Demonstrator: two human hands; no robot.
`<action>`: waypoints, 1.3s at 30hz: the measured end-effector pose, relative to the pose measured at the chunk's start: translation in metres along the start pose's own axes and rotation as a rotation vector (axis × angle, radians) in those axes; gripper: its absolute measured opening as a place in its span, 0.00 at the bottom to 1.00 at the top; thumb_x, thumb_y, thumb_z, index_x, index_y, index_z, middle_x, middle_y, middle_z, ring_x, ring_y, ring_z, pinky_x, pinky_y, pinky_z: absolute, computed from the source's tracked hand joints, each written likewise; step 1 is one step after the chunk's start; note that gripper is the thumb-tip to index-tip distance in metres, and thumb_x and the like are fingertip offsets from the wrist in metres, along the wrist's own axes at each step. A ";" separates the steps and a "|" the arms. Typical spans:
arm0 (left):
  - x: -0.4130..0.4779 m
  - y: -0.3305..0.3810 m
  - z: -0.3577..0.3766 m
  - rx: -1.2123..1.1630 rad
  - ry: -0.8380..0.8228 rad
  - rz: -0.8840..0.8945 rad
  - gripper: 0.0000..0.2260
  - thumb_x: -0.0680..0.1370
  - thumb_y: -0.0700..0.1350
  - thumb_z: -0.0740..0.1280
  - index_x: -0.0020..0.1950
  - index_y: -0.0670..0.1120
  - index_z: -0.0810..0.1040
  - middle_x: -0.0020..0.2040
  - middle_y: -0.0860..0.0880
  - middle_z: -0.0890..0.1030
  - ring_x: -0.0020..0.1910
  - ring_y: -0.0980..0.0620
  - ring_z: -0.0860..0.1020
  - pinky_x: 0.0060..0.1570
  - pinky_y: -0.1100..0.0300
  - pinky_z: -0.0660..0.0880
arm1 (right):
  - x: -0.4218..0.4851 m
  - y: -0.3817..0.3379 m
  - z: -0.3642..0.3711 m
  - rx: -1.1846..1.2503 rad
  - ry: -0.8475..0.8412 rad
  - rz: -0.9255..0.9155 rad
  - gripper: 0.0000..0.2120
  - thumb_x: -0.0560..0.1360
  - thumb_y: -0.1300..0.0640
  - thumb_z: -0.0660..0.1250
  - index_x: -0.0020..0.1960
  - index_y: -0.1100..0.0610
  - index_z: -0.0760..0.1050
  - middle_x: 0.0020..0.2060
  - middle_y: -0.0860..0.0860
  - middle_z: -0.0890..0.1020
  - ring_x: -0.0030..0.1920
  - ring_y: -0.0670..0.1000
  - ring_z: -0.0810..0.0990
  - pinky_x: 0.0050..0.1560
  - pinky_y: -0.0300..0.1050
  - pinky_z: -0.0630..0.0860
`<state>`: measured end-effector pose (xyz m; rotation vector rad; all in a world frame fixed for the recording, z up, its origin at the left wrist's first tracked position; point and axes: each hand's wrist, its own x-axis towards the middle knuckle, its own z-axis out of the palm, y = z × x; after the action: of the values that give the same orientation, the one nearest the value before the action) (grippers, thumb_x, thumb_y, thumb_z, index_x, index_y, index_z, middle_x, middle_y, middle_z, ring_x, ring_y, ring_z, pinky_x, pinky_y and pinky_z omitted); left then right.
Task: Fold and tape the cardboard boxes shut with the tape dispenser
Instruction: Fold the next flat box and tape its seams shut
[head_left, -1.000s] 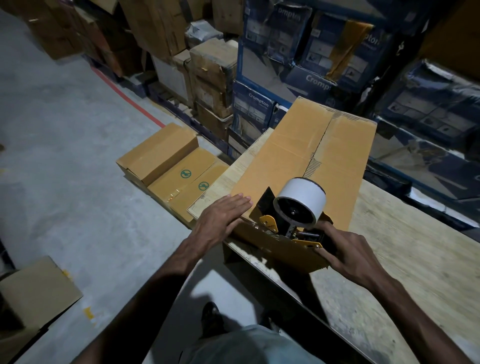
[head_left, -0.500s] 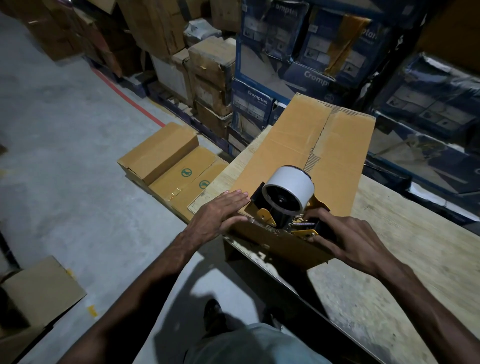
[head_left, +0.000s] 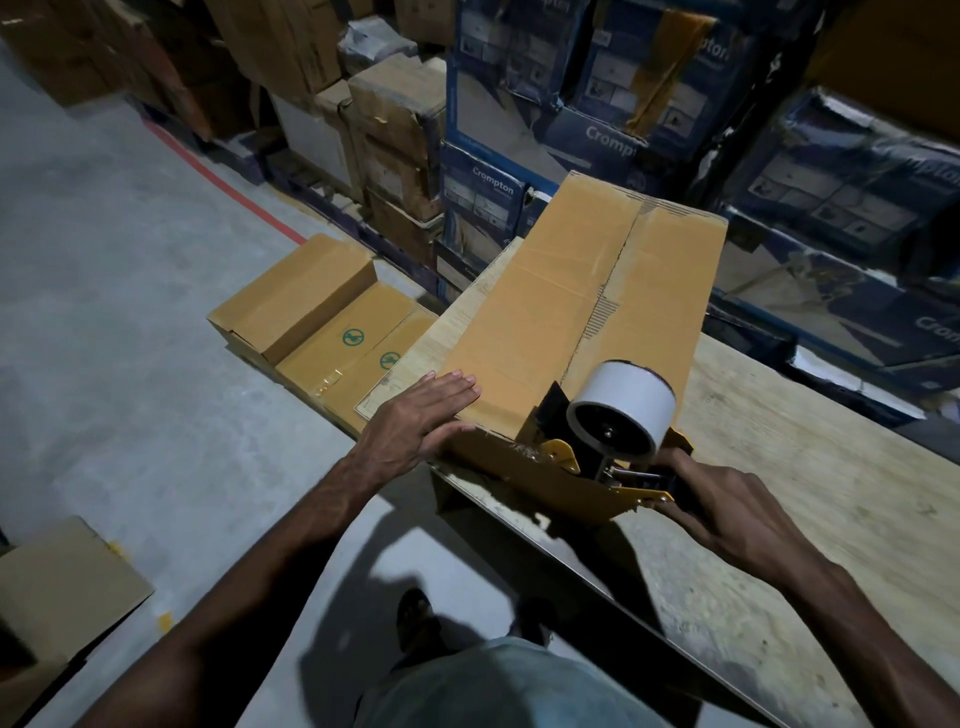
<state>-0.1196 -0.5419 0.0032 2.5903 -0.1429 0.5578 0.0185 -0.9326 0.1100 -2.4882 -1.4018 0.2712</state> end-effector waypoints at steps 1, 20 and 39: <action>0.000 0.001 -0.001 0.007 0.000 0.006 0.23 0.82 0.53 0.69 0.76 0.47 0.75 0.76 0.49 0.74 0.77 0.52 0.69 0.77 0.46 0.67 | -0.006 0.002 -0.002 0.002 0.004 0.008 0.18 0.80 0.43 0.66 0.69 0.42 0.68 0.43 0.38 0.82 0.33 0.31 0.72 0.30 0.35 0.66; -0.006 0.020 0.013 0.221 -0.095 0.132 0.25 0.84 0.56 0.61 0.79 0.48 0.68 0.79 0.46 0.69 0.79 0.46 0.66 0.75 0.39 0.65 | -0.066 0.037 -0.010 -0.066 0.070 0.065 0.18 0.81 0.38 0.62 0.67 0.43 0.69 0.44 0.42 0.86 0.31 0.46 0.79 0.29 0.34 0.63; 0.035 0.113 0.087 0.144 -0.157 0.221 0.31 0.72 0.38 0.81 0.74 0.45 0.76 0.72 0.46 0.78 0.71 0.49 0.77 0.73 0.51 0.69 | -0.079 0.046 -0.028 -0.042 0.055 0.082 0.21 0.81 0.31 0.54 0.69 0.37 0.67 0.45 0.37 0.84 0.32 0.41 0.76 0.30 0.35 0.65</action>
<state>-0.0785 -0.6826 -0.0025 2.7776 -0.4615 0.4556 0.0227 -1.0272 0.1235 -2.5702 -1.2989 0.1901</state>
